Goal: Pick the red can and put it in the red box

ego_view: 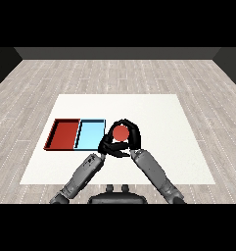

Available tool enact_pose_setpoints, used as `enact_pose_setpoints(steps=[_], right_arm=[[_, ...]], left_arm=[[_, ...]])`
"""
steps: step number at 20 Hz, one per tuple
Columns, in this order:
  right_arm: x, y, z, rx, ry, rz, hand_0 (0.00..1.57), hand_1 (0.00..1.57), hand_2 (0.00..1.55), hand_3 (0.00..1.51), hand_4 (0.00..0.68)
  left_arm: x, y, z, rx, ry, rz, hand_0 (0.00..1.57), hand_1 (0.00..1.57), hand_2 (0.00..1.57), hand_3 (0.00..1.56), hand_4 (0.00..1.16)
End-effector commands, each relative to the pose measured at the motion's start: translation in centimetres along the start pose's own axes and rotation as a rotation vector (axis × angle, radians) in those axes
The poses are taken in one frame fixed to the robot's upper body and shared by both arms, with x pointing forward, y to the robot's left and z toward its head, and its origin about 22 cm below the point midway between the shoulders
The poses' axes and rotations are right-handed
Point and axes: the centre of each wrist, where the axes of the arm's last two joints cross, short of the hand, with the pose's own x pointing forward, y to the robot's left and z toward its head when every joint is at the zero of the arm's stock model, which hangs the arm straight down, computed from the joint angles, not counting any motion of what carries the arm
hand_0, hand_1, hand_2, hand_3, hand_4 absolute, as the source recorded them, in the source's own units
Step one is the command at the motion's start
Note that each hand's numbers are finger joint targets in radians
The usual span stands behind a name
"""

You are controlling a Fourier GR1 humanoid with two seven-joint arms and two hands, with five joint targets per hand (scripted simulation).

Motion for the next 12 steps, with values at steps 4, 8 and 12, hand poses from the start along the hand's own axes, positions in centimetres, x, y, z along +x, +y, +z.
enact_pose_setpoints(steps=[4, 8, 12], right_arm=[[-0.8, 0.7, -0.5, 0.015, 0.023, -0.046, 1.57, 1.57, 1.47, 1.4, 0.624], [1.0, 0.4, -2.0, 0.006, 0.001, -0.057, 1.57, 1.57, 1.47, 1.4, 0.624], [-1.2, 1.4, 0.2, -0.002, 0.01, -0.056, 1.57, 1.57, 1.47, 1.4, 0.635]], left_arm=[[1.3, -2.0, -0.2, 0.176, 0.007, -0.015, 1.57, 1.57, 1.57, 1.54, 1.12], [1.2, -2.2, -1.4, 0.176, 0.034, -0.012, 1.57, 1.57, 1.57, 1.5, 1.13], [0.4, -2.0, 0.0, 0.188, 0.047, -0.004, 1.57, 1.57, 1.57, 1.5, 1.12]])
